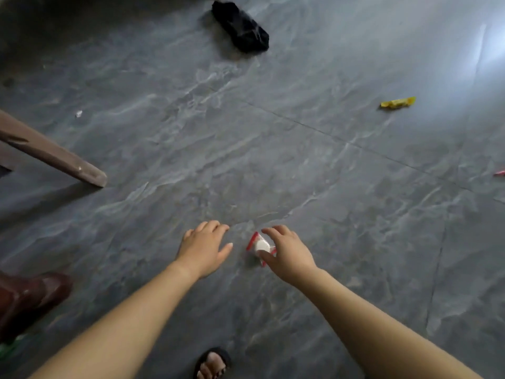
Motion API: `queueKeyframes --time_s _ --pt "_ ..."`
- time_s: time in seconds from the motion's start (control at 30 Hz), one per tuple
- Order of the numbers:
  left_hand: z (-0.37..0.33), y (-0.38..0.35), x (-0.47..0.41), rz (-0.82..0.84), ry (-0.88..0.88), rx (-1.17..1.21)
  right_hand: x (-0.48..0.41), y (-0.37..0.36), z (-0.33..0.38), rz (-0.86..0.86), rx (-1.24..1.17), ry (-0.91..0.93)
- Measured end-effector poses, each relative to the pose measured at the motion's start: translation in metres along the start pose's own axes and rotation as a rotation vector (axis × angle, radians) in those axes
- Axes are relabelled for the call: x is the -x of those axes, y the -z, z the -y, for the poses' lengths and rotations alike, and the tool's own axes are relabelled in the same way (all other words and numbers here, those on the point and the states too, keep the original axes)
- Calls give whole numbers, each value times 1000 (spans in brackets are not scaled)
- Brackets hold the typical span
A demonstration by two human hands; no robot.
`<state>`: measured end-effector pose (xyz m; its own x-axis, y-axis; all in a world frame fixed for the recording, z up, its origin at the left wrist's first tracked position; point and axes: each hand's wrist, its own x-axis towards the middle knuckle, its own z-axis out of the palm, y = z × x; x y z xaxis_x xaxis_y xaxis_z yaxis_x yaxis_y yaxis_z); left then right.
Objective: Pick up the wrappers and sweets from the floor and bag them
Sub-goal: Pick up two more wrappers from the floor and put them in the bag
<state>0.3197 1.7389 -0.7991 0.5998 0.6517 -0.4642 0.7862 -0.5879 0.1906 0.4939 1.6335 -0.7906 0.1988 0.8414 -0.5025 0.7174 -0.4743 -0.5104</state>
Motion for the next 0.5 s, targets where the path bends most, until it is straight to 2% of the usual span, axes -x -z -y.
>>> queueKeyframes --time_s 0.1,0.23,0.5 --pt "17 -50 -23 -84 -35 31 -31 -49 -23 -4 4 30" --pt "24 -97 -30 -74 -44 -7 -47 -84 -43 -86 67 90" --pt "20 -102 -27 -28 -2 -54 -40 -73 -69 -168 51 30"
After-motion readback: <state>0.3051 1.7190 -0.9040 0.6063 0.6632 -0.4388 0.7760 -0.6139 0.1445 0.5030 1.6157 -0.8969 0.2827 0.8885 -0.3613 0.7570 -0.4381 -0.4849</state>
